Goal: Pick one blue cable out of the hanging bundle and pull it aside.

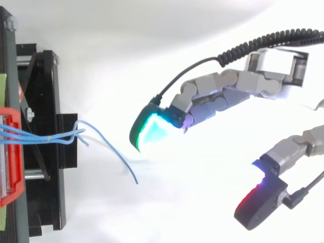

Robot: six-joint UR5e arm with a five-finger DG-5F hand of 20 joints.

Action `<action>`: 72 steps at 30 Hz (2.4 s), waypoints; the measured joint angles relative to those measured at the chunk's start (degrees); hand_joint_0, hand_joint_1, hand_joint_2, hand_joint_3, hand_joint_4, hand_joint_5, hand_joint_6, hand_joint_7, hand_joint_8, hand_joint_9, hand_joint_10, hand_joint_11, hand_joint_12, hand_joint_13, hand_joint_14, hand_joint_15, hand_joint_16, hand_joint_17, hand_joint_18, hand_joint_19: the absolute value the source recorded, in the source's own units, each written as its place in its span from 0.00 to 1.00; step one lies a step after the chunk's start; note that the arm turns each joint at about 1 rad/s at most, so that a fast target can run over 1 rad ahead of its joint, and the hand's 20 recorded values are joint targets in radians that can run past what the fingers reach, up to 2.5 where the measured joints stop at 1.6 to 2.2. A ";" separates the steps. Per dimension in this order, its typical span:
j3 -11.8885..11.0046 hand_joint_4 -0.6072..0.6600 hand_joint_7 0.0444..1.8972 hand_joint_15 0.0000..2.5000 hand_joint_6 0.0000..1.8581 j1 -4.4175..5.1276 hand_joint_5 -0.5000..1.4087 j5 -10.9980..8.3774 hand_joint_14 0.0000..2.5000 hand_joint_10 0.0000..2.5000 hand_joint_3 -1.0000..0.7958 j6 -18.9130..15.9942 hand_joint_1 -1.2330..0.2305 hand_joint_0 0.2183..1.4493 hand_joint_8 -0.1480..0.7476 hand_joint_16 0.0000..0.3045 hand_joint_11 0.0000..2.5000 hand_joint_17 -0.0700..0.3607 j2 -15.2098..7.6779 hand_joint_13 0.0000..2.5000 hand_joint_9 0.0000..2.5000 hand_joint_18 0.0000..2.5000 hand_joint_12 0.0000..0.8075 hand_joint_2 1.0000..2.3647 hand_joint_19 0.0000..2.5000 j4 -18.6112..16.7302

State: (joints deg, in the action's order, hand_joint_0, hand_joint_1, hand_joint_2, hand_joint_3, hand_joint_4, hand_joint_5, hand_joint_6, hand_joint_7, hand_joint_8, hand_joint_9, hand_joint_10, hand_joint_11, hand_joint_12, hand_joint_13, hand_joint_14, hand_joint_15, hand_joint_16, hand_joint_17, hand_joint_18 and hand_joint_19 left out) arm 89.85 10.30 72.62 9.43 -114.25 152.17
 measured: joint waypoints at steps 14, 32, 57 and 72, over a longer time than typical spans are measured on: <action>-0.05 0.60 0.37 0.02 0.27 -0.06 0.14 -9.86 0.00 0.00 0.28 7.82 0.30 0.18 0.43 0.17 0.01 0.44 -1.16 0.11 0.14 0.04 0.47 0.00 0.00 -0.26; -4.54 0.60 0.37 0.03 0.27 -0.41 0.15 -11.58 0.00 0.00 0.28 6.04 0.32 0.19 0.45 0.17 0.02 0.43 -11.86 0.15 0.16 0.09 0.48 0.00 0.00 -4.90; -17.72 0.61 0.37 0.04 0.27 0.28 0.15 -10.57 0.00 0.00 0.28 5.22 0.32 0.19 0.45 0.16 0.03 0.42 -23.61 0.16 0.17 0.09 0.48 0.00 0.00 -9.38; -22.59 0.63 0.39 0.04 0.27 0.90 0.16 -8.30 0.00 0.00 0.28 2.05 0.33 0.19 0.46 0.16 0.04 0.42 -30.72 0.17 0.18 0.10 0.48 0.00 0.02 -15.95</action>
State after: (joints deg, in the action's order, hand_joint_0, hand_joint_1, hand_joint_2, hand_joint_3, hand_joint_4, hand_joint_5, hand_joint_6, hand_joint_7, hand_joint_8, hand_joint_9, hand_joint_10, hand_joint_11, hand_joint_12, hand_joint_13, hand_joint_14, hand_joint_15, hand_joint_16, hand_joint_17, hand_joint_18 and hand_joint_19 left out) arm 67.26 11.20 64.32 11.48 -144.97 136.22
